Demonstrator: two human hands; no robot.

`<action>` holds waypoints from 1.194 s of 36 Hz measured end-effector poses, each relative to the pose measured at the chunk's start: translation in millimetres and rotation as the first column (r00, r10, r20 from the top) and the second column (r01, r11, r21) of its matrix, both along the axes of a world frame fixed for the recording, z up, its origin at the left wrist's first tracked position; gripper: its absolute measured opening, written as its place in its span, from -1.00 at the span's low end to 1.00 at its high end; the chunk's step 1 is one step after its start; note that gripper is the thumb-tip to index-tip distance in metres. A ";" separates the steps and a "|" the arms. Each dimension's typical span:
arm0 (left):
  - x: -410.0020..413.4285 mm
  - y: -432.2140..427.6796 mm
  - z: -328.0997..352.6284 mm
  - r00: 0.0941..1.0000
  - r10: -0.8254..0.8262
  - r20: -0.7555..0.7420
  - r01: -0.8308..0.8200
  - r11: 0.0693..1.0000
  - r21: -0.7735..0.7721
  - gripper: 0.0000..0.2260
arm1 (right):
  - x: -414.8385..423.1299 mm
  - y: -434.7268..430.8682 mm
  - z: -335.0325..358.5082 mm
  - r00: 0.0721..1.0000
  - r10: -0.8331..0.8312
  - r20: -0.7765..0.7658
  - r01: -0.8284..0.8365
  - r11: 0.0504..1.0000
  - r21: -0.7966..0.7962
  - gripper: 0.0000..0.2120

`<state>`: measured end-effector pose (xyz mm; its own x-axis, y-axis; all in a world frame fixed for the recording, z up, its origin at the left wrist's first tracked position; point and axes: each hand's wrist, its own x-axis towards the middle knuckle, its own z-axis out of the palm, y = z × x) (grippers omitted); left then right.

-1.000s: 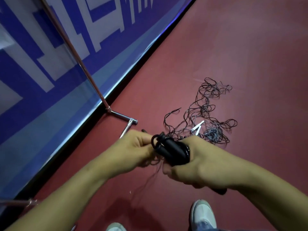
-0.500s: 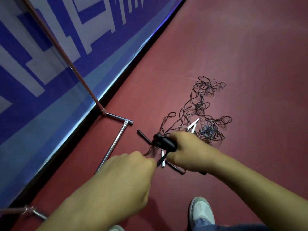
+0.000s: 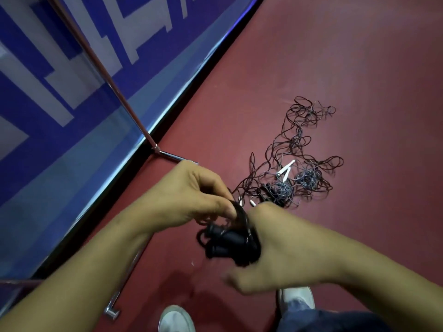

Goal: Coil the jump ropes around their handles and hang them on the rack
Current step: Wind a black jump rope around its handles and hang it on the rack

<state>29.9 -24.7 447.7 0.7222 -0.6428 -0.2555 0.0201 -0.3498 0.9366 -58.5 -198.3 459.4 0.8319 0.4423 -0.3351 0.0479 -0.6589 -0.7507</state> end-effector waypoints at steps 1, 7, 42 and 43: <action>-1.0 0.5 -8.3 0.999 0.047 -0.023 -0.047 0.999 -0.016 -0.90 | 1.1 -0.3 0.9 0.999 -0.053 -0.001 0.053 0.998 0.026 -0.62; -25.4 -8.3 -37.5 0.981 0.091 -0.169 -0.105 0.991 -0.078 -0.86 | 8.5 -15.0 -6.3 0.950 -0.295 0.104 0.288 0.954 0.076 -0.59; -6.7 3.9 -0.2 0.993 -0.053 0.102 0.062 0.994 -0.086 -0.85 | -2.3 -3.8 -10.4 0.981 0.024 0.191 -0.040 0.996 0.079 -0.75; -7.9 1.0 -6.8 0.998 -0.042 0.037 0.047 0.992 -0.119 -0.82 | 0.4 -6.8 -8.3 0.979 -0.046 0.198 0.026 0.995 0.099 -0.71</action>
